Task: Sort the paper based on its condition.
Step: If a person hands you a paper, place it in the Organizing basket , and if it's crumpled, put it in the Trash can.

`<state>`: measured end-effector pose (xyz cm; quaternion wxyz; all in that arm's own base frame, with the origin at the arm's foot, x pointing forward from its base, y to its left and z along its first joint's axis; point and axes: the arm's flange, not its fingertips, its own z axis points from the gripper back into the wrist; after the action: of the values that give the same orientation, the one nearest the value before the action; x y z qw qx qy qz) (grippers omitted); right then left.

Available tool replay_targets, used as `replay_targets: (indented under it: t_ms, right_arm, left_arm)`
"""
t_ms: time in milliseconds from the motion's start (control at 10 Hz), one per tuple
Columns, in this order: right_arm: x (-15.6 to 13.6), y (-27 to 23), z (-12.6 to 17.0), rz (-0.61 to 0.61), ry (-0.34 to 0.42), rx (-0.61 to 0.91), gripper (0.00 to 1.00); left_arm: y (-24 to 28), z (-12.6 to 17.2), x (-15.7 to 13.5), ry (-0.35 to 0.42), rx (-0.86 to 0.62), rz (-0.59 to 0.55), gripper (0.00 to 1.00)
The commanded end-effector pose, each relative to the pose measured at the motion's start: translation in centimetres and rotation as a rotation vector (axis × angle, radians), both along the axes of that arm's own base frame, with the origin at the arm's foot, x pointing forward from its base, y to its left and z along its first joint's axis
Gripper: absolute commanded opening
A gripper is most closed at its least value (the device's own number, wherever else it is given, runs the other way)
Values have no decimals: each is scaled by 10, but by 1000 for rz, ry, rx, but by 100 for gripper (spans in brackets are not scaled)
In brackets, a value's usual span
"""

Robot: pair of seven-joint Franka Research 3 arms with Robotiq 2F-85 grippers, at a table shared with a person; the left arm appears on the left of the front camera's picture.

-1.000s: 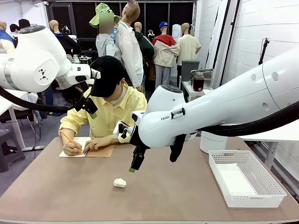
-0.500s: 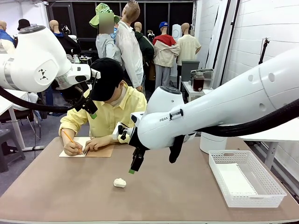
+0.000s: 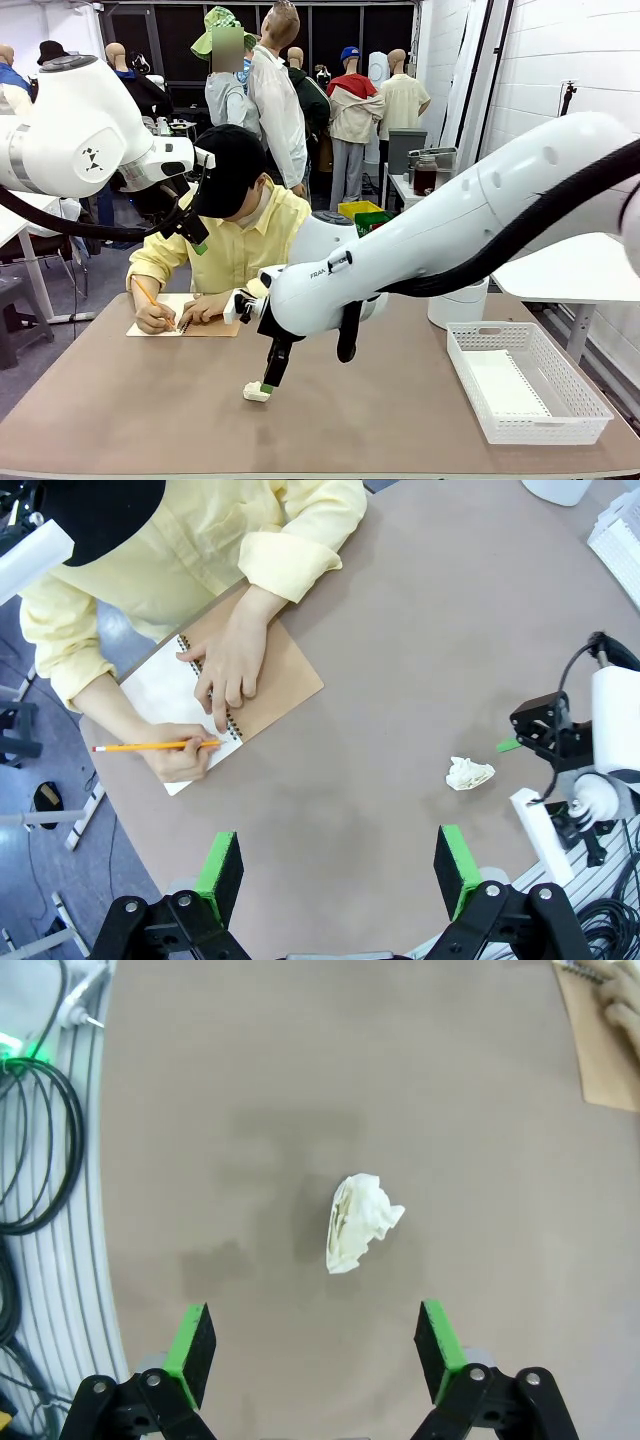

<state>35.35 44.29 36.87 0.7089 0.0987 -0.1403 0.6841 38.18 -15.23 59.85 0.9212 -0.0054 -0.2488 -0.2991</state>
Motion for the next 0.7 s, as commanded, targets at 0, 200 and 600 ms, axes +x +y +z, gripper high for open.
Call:
replay_targets:
  t_ms: [0, 200, 600]
  right_arm:
    - [6, 16, -7, -4, 8, -34, 100]
    - [9, 24, -18, -2, 15, -56, 100]
    - [19, 37, -35, -7, 43, -87, 100]
  left_arm:
    - [2, 1, 1, -3, 0, 0, 100]
    - [2, 1, 1, -3, 0, 0, 100]
    - [2, 1, 1, -3, 0, 0, 100]
